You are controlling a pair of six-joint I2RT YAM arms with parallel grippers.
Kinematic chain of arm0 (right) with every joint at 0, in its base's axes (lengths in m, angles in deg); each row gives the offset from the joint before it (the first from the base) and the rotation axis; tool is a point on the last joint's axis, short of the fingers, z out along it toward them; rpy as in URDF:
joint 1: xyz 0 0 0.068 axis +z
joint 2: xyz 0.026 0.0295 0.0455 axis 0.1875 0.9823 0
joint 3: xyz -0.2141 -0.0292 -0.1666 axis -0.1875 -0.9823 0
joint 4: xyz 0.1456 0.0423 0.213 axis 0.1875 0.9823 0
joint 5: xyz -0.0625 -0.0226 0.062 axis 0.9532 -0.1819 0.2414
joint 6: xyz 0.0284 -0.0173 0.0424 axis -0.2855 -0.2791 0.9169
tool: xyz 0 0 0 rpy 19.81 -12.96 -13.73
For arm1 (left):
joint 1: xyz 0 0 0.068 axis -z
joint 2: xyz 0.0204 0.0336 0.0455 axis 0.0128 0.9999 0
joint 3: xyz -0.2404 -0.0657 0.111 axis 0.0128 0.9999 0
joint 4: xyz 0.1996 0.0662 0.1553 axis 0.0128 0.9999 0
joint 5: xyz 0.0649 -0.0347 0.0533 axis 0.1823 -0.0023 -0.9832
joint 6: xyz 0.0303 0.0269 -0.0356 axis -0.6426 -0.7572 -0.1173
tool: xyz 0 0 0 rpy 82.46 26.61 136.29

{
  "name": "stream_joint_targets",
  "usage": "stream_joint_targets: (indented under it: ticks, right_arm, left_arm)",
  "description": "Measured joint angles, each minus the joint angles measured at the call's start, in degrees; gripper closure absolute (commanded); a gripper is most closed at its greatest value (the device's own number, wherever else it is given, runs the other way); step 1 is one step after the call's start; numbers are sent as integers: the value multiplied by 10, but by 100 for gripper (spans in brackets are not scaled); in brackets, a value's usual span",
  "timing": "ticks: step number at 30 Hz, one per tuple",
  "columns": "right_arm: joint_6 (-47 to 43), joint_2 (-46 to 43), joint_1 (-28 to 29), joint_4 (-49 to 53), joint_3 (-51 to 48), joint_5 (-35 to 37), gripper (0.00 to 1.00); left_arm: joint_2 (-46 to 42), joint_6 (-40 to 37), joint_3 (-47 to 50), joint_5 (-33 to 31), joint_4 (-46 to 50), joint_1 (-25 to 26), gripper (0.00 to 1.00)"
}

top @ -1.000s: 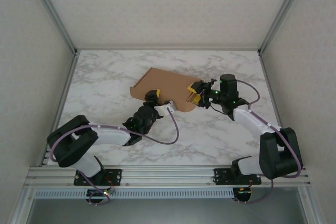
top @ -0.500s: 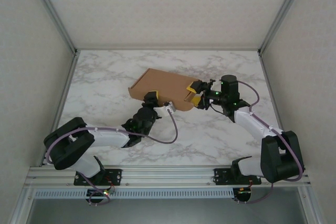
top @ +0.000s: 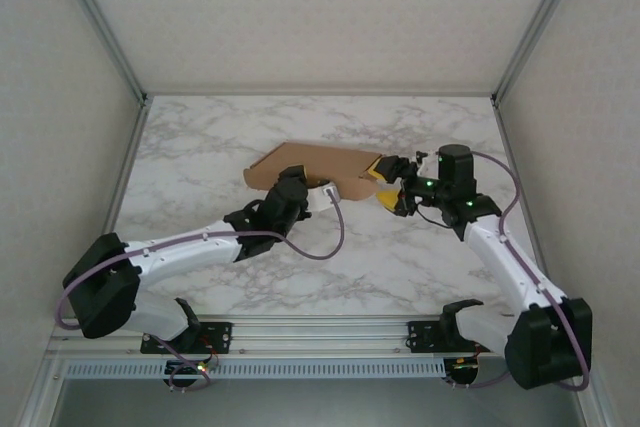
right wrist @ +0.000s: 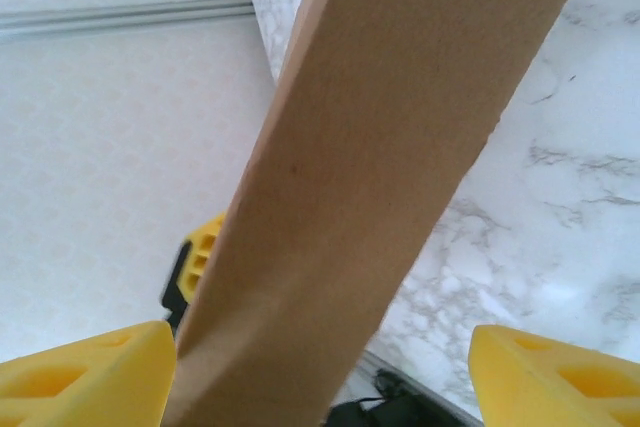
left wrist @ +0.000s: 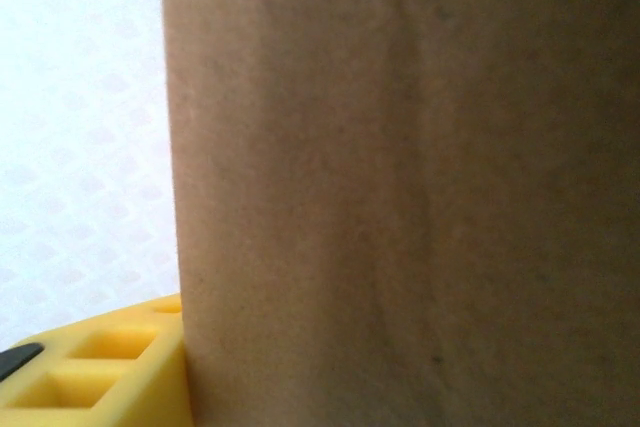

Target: Fold the paper box

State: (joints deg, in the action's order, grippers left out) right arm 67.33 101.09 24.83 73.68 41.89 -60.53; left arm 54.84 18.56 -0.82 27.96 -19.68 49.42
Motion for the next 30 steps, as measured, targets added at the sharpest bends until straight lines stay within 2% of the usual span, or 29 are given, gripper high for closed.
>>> stream_joint_targets:
  ticks: [7, 13, 18, 22, 30]
  right_arm:
    - [-153, -105, -4, 200, 80, 132, 27]
    - [-233, -135, -4, 284, 115, 219, 29]
    - [-263, -118, -4, 313, 117, 244, 29]
    - [-271, -99, -4, 315, 117, 249, 29]
    - [-275, -71, -4, 311, 117, 238, 29]
  left_arm:
    - [17, 56, -134, 44, 216, 5, 57]
    - [103, 114, -251, 59, 391, 40, 56]
    - [185, 164, -341, 59, 515, 73, 57]
    - [211, 194, -393, 62, 583, 86, 55]
    - [248, 205, -438, 65, 634, 104, 45]
